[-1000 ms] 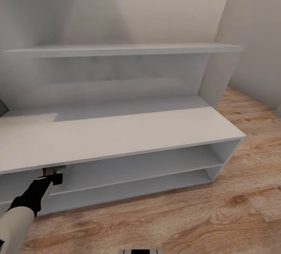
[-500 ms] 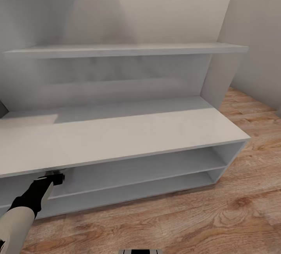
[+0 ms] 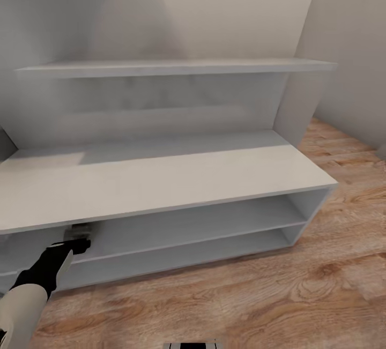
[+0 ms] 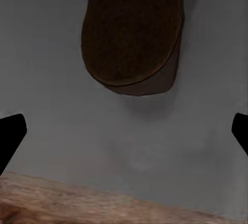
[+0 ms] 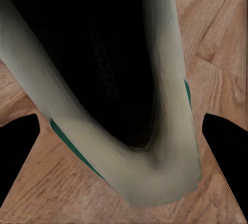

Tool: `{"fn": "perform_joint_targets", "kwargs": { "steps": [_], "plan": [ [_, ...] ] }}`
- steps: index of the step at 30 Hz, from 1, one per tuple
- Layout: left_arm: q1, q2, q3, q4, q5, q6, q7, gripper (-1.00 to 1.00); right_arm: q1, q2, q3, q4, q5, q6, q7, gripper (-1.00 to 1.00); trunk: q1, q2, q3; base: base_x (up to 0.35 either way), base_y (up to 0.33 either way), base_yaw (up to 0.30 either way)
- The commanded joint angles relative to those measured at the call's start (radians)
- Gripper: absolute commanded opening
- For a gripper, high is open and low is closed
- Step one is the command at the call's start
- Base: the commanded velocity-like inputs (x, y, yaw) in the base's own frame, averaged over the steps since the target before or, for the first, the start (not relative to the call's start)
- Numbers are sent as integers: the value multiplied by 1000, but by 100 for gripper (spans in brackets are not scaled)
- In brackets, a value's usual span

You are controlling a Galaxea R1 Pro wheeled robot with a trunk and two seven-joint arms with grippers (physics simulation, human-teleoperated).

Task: Pick up the two gym shoes and the two sandals from the corridor floor and place them onto the hallstand (shoe rack) in the corridor, making sure they are on the rack and not on the floor. Arrange them so the two gym shoes are next to each other and the two sandals are next to each other.

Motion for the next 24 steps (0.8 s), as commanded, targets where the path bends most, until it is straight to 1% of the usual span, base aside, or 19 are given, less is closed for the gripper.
{"fn": "perform_joint_targets", "kwargs": {
  "steps": [1,8,16,20,21,23,24],
  "plan": [
    [0,-1,3,-2,-10,5,-2,100,-2,0,-8,1,10,-4,7,-100,-1,0,-1,-325,0,0],
    [0,-5,-2,-1,-10,0,-2,100,-2,0,-8,1,10,-4,7,-100,-1,0,-1,-333,0,0],
    [10,-12,-2,13,4,-20,-9,100,-2,2,-7,2,10,-4,7,-100,-1,0,-1,-336,0,0],
    [48,-15,0,16,27,-87,-14,100,-2,4,-7,2,10,-5,7,-100,-1,0,-1,-285,0,0],
    [66,-16,1,16,38,-113,-17,100,-2,5,-6,2,11,-5,8,-100,-1,0,-1,-140,0,0],
    [96,-17,1,16,55,-143,-33,100,-2,7,-5,2,11,-5,8,-100,-1,0,-1,-81,0,0],
    [118,-16,1,16,66,-158,-52,100,-2,8,-5,3,11,-6,9,-100,-1,0,-1,-46,0,0]
  ]
}}
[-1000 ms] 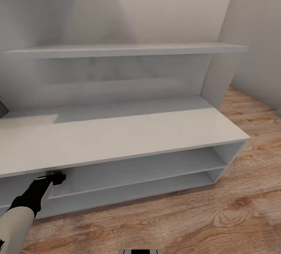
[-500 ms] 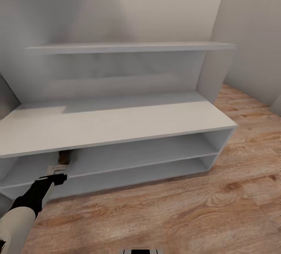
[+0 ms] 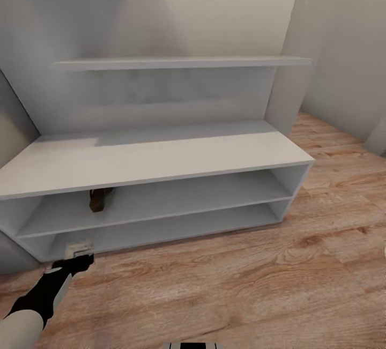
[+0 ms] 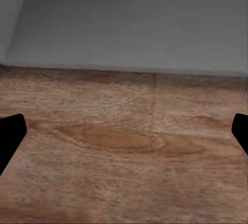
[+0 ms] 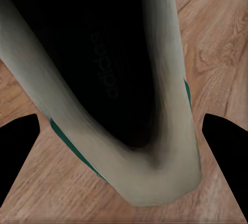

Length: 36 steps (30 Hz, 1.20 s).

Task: Pick up the two gym shoes and the two sandals from the corridor floor and place them onto the hallstand (shoe rack) in the corridor, making sure they are on the rack and not on the floor. Arrange them so the two gym shoes are next to each other and the two sandals are next to each other.

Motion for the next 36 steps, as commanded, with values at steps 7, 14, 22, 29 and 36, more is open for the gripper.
{"fn": "perform_joint_targets", "kwargs": {
  "steps": [7,14,22,29,36],
  "plan": [
    [161,3,5,36,32,-246,-267,100,-2,13,-3,9,13,-8,11,-100,0,0,-1,-13,0,0],
    [266,9,9,163,33,-448,-395,100,-2,17,-3,46,51,-8,15,-100,0,0,-1,0,0,0],
    [365,7,7,214,36,-572,-409,100,-2,22,-3,89,107,-10,15,-100,0,0,-1,0,0,0],
    [377,5,9,212,36,-579,-409,100,-2,24,-3,90,110,-10,16,-100,0,0,-1,0,-5,0],
    [378,7,10,209,37,-579,-408,100,-2,31,-3,86,109,-10,20,-100,0,0,-1,0,-203,0]
  ]
}}
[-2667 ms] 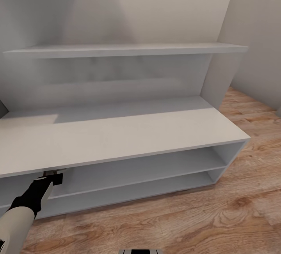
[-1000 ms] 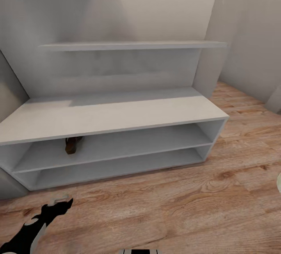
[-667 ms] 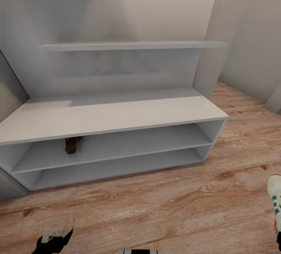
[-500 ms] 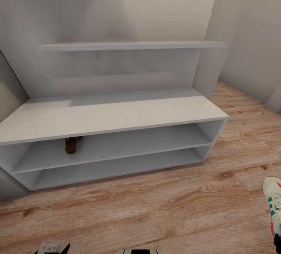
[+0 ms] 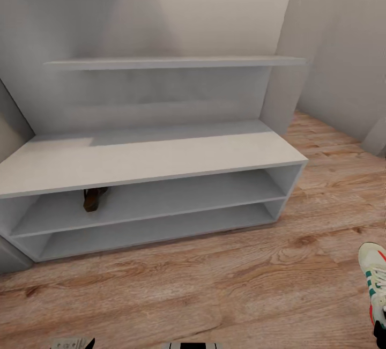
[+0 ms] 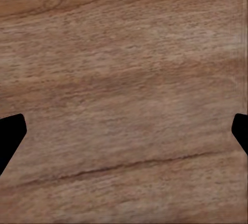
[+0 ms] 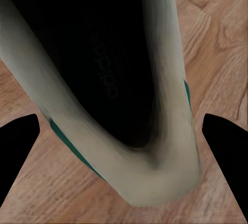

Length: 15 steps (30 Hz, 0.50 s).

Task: Pick up the two gym shoes and the two sandals from the corridor floor and place them onto the hallstand (shoe rack) in the corridor, making sure they are on the rack and not on the floor. Arrange them so the two gym shoes are next to each other and the two sandals are next to each other.

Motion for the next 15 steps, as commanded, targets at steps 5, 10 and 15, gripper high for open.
{"fn": "perform_joint_targets", "kwargs": {
  "steps": [5,10,15],
  "plan": [
    [0,1,8,-1,3,1,-9,100,-1,1,-8,1,5,-5,9,-100,0,0,-1,-17,-270,0],
    [0,1,8,-2,3,1,-9,100,-1,2,-8,1,5,-5,9,-100,0,0,-1,-78,-271,0],
    [0,1,8,-2,3,1,-9,100,-1,1,-8,1,5,-5,9,-100,0,0,-1,-93,-271,0]
  ]
}}
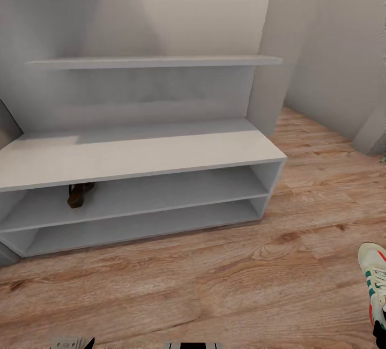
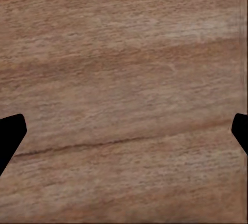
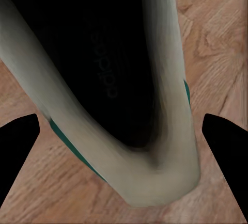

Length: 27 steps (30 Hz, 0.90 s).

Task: Pick up the two gym shoes and the two sandals from the corridor floor and place them onto the hallstand (shoe rack) in the corridor, making sure they are on the rack and not on the floor. Arrange them so the two gym shoes are next to each other and the two sandals are next to each other.

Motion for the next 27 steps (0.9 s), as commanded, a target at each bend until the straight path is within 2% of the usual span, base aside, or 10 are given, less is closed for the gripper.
{"fn": "perform_joint_targets", "kwargs": {
  "steps": [1,18,27],
  "plan": [
    [-1,0,8,1,1,0,-10,100,-2,0,-9,1,5,-5,9,-100,0,0,-1,-95,-271,0],
    [-1,0,8,1,1,1,-10,100,-2,1,-9,1,5,-5,9,-100,0,0,-1,-101,-271,8],
    [-1,0,9,-1,1,3,-8,100,-2,0,-9,0,5,-6,9,-100,0,0,2,-108,-271,224]
  ]
}}
